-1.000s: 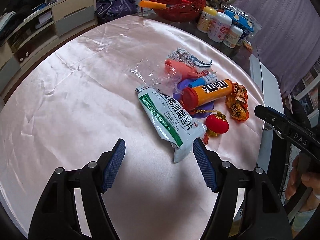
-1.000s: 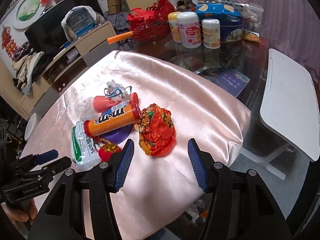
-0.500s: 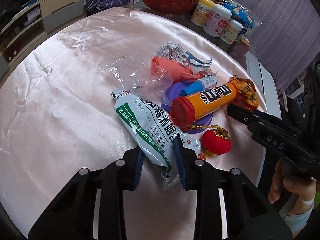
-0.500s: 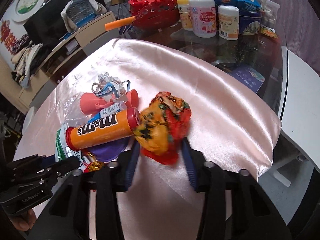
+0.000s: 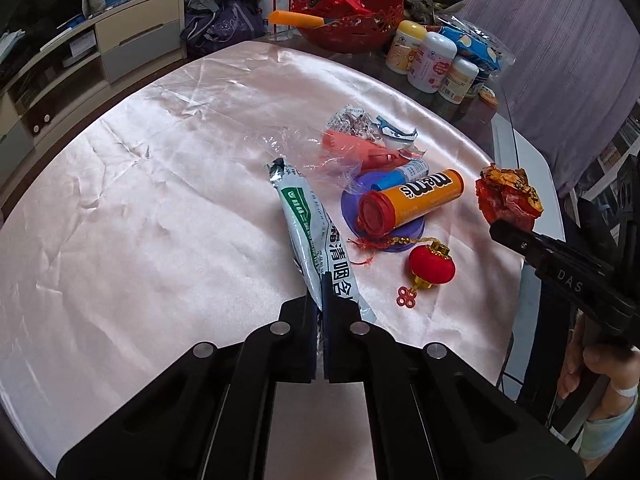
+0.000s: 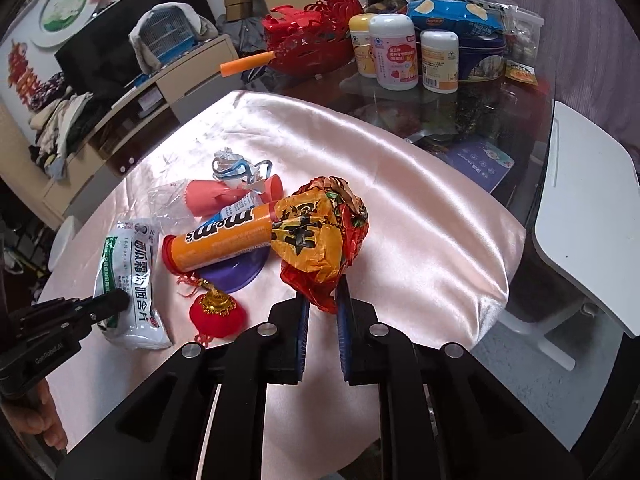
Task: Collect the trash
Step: 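Grasp the red-orange candy wrapper with the right gripper while the left grasps the green-white packet, then carry both items over the bin and open both grippers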
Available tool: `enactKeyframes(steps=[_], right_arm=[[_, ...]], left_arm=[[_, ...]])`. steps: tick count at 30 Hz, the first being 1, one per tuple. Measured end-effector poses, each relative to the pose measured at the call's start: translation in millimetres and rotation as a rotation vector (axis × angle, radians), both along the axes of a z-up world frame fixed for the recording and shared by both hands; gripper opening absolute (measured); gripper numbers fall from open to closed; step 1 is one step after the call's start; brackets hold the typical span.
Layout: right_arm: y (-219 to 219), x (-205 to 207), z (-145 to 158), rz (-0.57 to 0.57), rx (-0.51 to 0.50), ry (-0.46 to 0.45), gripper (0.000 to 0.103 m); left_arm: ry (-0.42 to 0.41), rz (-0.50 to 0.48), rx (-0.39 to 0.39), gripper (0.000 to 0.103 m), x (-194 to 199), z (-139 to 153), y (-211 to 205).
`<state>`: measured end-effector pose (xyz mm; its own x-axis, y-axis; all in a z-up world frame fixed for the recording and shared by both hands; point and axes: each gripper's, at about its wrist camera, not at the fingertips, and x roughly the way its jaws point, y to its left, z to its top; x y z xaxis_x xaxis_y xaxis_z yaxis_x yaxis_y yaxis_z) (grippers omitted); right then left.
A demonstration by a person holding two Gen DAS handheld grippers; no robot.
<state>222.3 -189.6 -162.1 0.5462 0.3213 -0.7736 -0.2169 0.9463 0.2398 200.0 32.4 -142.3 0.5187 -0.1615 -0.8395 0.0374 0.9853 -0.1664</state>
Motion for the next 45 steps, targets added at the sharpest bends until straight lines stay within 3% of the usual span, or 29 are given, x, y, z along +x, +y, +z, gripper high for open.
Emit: enactKeyframes(steps=[8,15,23,29,38,45], right_arm=[[-25.1,-52.6,40.8,-0.023,0.006,-0.065,0.014],[-68.7,-108.9,60.0,-0.076,-0.041,-0.081,0.014],[-117.8,-150.7,20.1,-0.150,-0.049,0.019,0.014],[-141.9,-163.0,-8.8,-0.193,-0.021,0.091,0.014],[-152.5,-150.3,-41.5,-0.210,0.007,0.164,0.014],[-153.5,-130.2,-60.9,-0.203,0.017,0.225,0.017]], left_arm=[[-0.073,-0.034,0.002,0.000,-42.1,43.9,-16.9],[-0.098,-0.159,-0.033,0.000,-83.7,59.6,-68.1],[-0.029,-0.352,-0.030,0.000,-109.7,31.5,-153.7],[0.048,-0.433,-0.004,0.000,-108.8,0.8,-194.4],[0.158,-0.475,0.024,0.000,-88.8,-47.6,-219.8],[0.206,-0.484,0.036,0.002,-74.3,-68.5,-225.9]])
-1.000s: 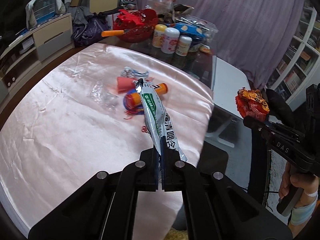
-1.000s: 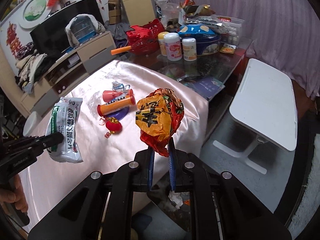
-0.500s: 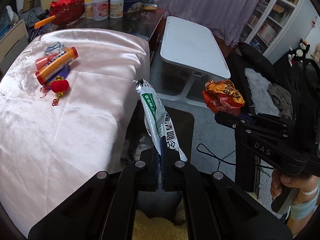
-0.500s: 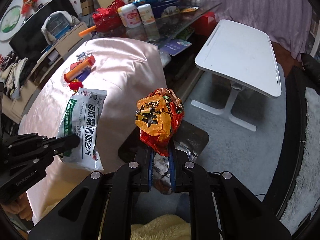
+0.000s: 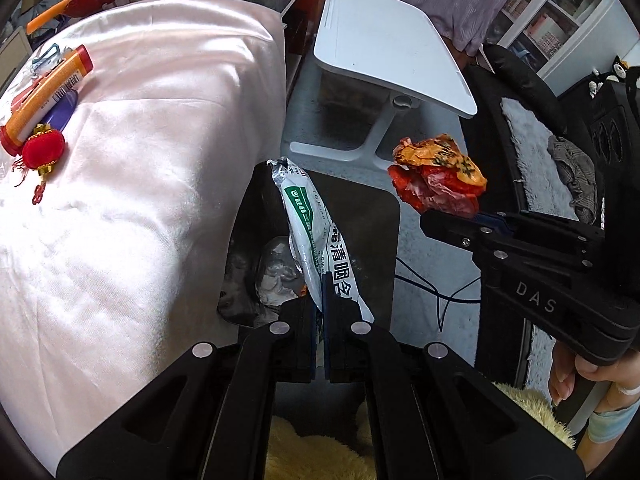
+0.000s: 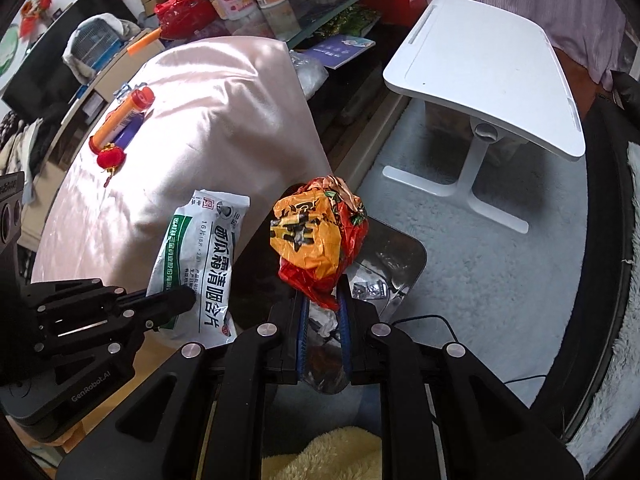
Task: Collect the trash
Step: 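Carry both items over the bin and open both grippers, then move both tools back over the remaining items on the table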
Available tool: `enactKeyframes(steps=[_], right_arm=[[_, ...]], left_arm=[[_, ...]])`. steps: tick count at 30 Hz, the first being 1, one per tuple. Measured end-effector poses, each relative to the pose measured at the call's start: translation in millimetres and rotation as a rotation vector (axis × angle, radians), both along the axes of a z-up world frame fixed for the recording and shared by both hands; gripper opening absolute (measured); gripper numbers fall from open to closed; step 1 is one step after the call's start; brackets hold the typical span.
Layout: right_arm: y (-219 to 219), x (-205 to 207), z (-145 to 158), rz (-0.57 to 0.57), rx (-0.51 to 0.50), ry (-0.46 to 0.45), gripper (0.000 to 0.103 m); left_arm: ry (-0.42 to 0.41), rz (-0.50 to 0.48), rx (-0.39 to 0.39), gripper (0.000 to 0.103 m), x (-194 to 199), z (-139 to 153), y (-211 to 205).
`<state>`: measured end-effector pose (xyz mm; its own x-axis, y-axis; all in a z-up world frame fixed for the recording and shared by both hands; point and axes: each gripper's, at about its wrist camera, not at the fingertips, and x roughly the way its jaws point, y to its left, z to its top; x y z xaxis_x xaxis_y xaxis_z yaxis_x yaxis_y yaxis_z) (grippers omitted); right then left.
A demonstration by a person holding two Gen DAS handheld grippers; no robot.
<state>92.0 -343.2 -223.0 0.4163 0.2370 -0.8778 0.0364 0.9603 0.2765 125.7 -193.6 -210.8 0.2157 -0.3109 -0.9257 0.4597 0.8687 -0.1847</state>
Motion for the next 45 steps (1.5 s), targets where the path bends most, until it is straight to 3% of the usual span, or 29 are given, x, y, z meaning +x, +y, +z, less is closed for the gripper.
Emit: enactKeyframes(steps=[7,11,13,18,22,24,30,32,34,45], right_arm=[[0.8,12.0,-7.3,0.000,0.008,0.020,0.017],[-3.3,12.7,0.0,-0.022,0.005,0.002,0.017],[-4.1,11.9,8.4,-0.028,-0.007,-0.017,0.017],[1.2,4.6,40.1,-0.046,-0.064,-0.090,0.057],[9.2,-5.9,67.9,-0.055,-0.112,-0.158,0.063],[13.0,-10.4,79.7,-0.058,-0.121,-0.186,0.074],[36.4,-19.8,114.6,-0.040,-0.141,-0.261,0.077],[47.4,-21.5,124.6,-0.027,-0.145,-0.286,0.086],[59.1,-21.3,132.9,-0.013,-0.150,-0.312,0.088],[121.0,24.1,123.7,0.070,-0.105,-0.302,0.088]], left_arm=[[0.021,0.009,0.011,0.007,9.3,-6.6,-2.4],[-0.010,0.020,0.005,0.023,7.6,6.4,1.4],[-0.036,0.027,-0.001,0.025,5.2,17.8,4.4],[-0.108,0.053,-0.022,0.045,-3.5,51.8,19.0],[-0.162,0.091,-0.037,0.056,-14.7,79.0,42.3],[-0.188,0.117,-0.044,0.063,-20.0,91.8,57.4],[-0.242,0.213,-0.047,0.076,-32.9,117.3,105.4],[-0.254,0.245,-0.045,0.080,-35.2,123.3,122.9],[-0.263,0.272,-0.042,0.082,-34.6,126.7,138.7],[-0.257,0.393,-0.005,0.085,-7.8,116.4,214.3]])
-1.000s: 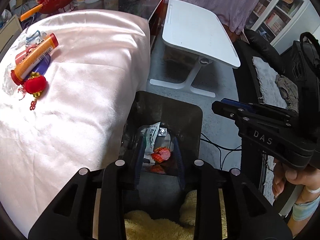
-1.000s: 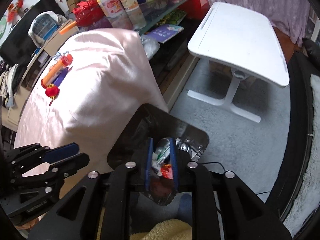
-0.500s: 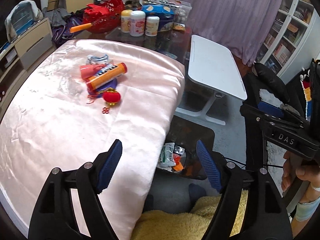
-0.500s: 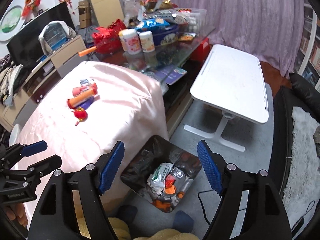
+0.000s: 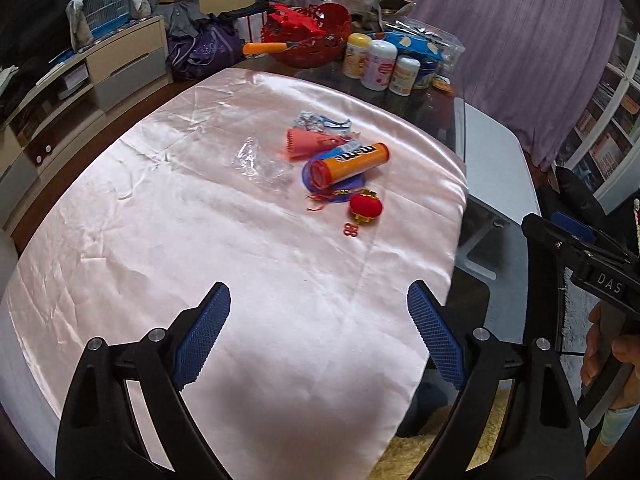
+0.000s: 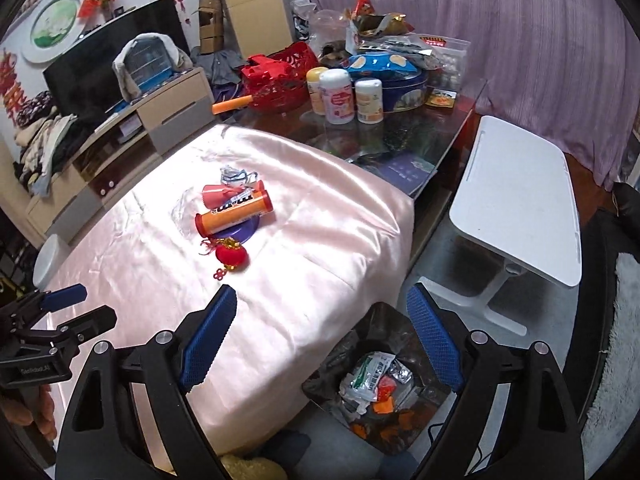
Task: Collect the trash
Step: 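Move both tools back over the remaining items on the table, then grasp the red lantern ornament with the right gripper while the left grasps the clear plastic bag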
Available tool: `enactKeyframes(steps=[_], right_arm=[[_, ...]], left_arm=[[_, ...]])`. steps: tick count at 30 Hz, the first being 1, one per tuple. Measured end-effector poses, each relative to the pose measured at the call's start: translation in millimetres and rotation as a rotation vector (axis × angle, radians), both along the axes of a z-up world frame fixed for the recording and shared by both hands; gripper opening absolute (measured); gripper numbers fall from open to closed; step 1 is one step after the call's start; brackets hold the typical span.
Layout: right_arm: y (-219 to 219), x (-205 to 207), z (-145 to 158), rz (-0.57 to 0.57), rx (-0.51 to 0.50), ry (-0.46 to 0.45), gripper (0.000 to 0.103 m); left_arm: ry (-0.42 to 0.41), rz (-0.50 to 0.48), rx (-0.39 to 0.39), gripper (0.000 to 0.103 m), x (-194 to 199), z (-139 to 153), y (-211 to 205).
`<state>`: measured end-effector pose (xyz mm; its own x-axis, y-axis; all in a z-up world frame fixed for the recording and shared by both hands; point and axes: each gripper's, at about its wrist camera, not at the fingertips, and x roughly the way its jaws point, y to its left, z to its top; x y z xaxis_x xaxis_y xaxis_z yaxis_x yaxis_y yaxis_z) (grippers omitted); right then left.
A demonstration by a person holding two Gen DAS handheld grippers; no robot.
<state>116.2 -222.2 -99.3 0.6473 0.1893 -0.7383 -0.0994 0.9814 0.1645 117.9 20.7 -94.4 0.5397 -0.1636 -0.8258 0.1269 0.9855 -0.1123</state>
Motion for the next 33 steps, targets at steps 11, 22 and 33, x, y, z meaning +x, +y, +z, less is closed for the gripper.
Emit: enactKeyframes(steps=[11,22,33], right_arm=[[63.2,57.2,-28.9,0.134,0.034,0.042,0.081],[95.8,88.2,-58.4,0.206,0.065,0.084,0.054],[100.0,105.1,-80.2,0.225,0.063,0.114,0.044]], left_arm=[[0.041,0.083,0.006,0.085,52.2,-28.0,46.8],[0.044,0.074,-0.003,0.084,114.6,-51.4,53.2],[0.042,0.023,-0.013,0.074,166.8,-69.1,34.1]])
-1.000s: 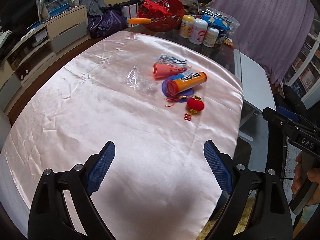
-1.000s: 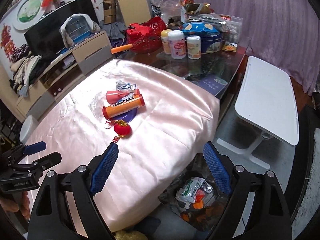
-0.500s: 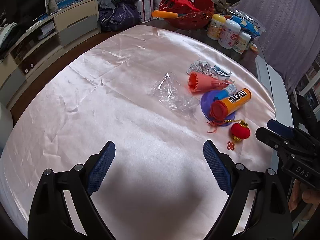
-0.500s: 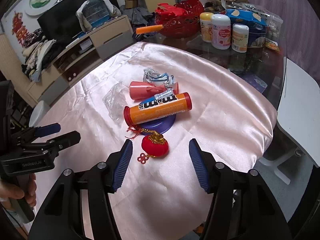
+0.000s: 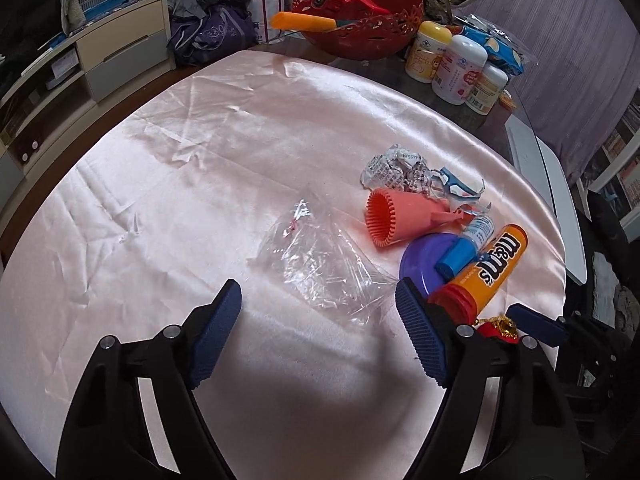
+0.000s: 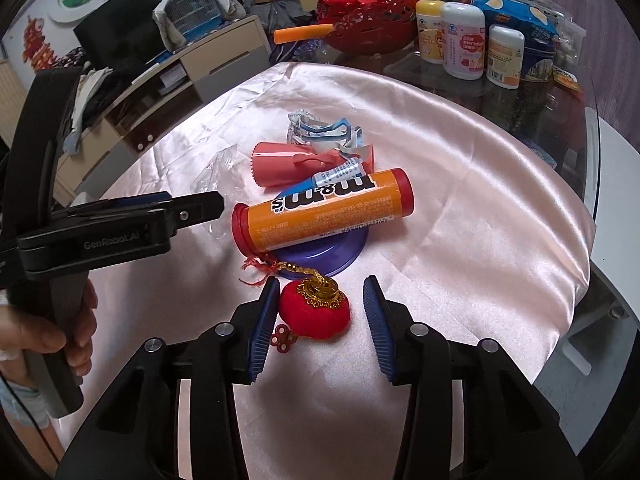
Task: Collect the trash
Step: 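Grasp the red lantern ornament with the right gripper while the left grasps the clear plastic bag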
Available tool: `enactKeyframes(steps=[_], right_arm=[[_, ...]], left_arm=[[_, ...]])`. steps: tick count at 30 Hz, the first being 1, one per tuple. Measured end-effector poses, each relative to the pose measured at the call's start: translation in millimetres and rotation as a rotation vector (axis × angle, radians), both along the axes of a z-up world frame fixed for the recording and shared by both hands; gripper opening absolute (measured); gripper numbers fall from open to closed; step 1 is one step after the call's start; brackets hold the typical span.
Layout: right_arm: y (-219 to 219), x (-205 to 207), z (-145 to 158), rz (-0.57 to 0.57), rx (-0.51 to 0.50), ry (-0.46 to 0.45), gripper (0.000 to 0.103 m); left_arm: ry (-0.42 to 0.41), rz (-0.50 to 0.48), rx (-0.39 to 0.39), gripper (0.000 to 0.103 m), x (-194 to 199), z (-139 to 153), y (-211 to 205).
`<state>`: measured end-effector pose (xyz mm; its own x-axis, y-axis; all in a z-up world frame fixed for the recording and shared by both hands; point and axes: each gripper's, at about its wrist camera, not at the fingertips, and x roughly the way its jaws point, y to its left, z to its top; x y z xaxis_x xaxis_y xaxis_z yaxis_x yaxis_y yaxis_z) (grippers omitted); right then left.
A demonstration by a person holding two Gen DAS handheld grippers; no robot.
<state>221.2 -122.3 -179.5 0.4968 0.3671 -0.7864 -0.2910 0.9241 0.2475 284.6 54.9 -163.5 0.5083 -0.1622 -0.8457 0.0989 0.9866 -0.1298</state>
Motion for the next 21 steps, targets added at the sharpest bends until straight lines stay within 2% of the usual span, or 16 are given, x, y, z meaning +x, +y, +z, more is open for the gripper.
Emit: enactKeyframes(steps=[2,6,10,11,13,15,21], right_arm=[[1.3,1.8,-0.8,0.005,0.002,-0.001,0.039],[8.4,1.1,-0.3,0.017,-0.025,-0.017,0.038],[11.3,2.5,-2.9,0.026,-0.044,-0.009,0.039],[13.4,3.9,-7.1,0.022,-0.070,0.010,0.039],[13.5,1.9,-7.1,0.011,-0.069,-0.011,0.038],[13.6,1.9,-6.1,0.016,-0.059,-0.004,0.036],[2.6,-9.5,3.9,0.017,-0.046,-0.022,0.036]], left_arm=[[0.005,-0.011,-0.005,0.071,6.2,-4.3,-2.8],[0.019,-0.032,-0.006,0.047,14.7,-13.0,-8.8],[0.004,-0.043,0.026,0.042,15.2,-13.6,-12.1],[0.002,-0.042,0.032,0.040,15.0,-13.6,-11.9],[-0.002,-0.042,0.048,0.033,13.5,-13.5,-11.6],[0.004,-0.046,0.032,0.030,11.0,-12.8,-8.9],[-0.002,-0.035,0.037,0.028,-8.6,-0.5,-5.6]])
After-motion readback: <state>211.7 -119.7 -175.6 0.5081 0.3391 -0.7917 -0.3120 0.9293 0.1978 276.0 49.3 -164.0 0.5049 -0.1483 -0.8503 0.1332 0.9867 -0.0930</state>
